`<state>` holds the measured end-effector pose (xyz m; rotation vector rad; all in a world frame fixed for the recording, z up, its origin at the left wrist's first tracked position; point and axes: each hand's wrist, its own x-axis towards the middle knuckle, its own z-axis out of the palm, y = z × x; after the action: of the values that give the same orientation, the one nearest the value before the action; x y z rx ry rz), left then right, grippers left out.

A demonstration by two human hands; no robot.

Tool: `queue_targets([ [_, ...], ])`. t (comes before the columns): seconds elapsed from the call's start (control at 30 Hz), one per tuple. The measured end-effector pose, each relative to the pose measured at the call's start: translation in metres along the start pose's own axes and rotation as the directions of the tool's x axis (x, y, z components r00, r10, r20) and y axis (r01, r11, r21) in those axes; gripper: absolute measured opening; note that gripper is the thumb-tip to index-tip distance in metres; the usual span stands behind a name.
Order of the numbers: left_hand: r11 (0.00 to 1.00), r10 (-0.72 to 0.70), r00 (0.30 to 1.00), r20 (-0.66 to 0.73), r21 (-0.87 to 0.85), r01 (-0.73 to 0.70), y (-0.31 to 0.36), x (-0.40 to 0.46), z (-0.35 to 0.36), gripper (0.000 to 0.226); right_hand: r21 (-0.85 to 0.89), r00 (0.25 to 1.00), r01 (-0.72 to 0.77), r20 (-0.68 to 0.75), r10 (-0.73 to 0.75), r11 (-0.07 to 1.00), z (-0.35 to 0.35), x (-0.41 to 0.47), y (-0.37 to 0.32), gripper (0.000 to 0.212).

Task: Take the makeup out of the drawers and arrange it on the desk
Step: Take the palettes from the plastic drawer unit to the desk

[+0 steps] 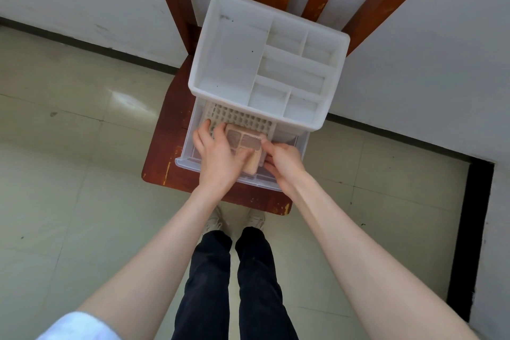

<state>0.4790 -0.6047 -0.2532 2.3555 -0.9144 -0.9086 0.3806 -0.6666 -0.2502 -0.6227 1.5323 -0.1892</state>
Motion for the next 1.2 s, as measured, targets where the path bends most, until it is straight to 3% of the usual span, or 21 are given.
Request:
queue_targets([
  [0.07,0.998,-0.039,0.999,0.000,-0.047,0.039,0.004,-0.001,0.000,0.080,0.034,0.999,0.001,0.053,-0.003,0.999,-0.003,-0.001,0.002,0.034],
  [0.2,0.978,-0.162,0.987,0.015,-0.130,0.162,0.008,-0.004,-0.008,0.083,0.151,0.987,-0.049,0.162,0.025,0.987,-0.009,-0.012,0.002,0.013],
  [0.33,0.913,-0.217,0.966,0.140,-0.321,0.251,0.014,-0.007,-0.025,0.064,0.149,0.992,-0.055,0.123,0.036,0.987,-0.010,-0.024,0.005,0.017],
  [0.43,0.843,-0.222,0.950,0.218,-0.446,0.299,0.015,-0.015,-0.042,0.045,0.241,0.988,-0.074,0.151,0.038,0.968,-0.014,-0.036,0.005,0.013],
  [0.57,0.654,-0.252,0.939,0.234,-0.674,0.343,0.006,-0.034,-0.066,0.017,0.202,0.985,-0.066,0.170,0.031,0.977,-0.022,-0.061,0.012,0.008],
  [0.67,0.384,-0.344,0.914,0.216,-0.856,0.346,-0.007,-0.048,-0.081,0.019,0.266,0.976,-0.055,0.216,-0.004,0.962,-0.032,-0.085,0.020,0.011],
  [0.73,0.192,-0.461,0.858,0.226,-0.919,0.345,-0.017,-0.054,-0.088,0.021,0.334,0.974,-0.032,0.220,-0.045,0.942,-0.043,-0.099,0.028,0.018],
  [0.8,0.058,-0.527,0.809,0.259,-0.939,0.338,-0.024,-0.057,-0.092,0.023,0.488,0.975,-0.034,0.206,-0.077,0.872,-0.056,-0.110,0.036,0.020],
  [0.87,-0.028,-0.537,0.783,0.314,-0.934,0.356,-0.029,-0.057,-0.092,0.026,0.680,0.982,-0.064,0.175,-0.077,0.731,-0.066,-0.115,0.043,0.020],
  [0.97,-0.119,-0.523,0.743,0.417,-0.899,0.421,-0.031,-0.054,-0.089,0.026,0.833,0.996,-0.080,0.084,0.018,0.548,-0.073,-0.111,0.047,0.019],
  [1.1,-0.136,-0.509,0.732,0.454,-0.882,0.452,-0.029,-0.043,-0.086,0.038,0.907,0.973,-0.180,0.108,0.203,0.380,-0.073,-0.096,0.047,0.046],
  [1.2,-0.133,-0.513,0.721,0.466,-0.873,0.470,-0.030,-0.038,-0.085,0.040,0.943,0.966,-0.207,0.154,0.209,0.261,-0.069,-0.086,0.040,0.058],
])
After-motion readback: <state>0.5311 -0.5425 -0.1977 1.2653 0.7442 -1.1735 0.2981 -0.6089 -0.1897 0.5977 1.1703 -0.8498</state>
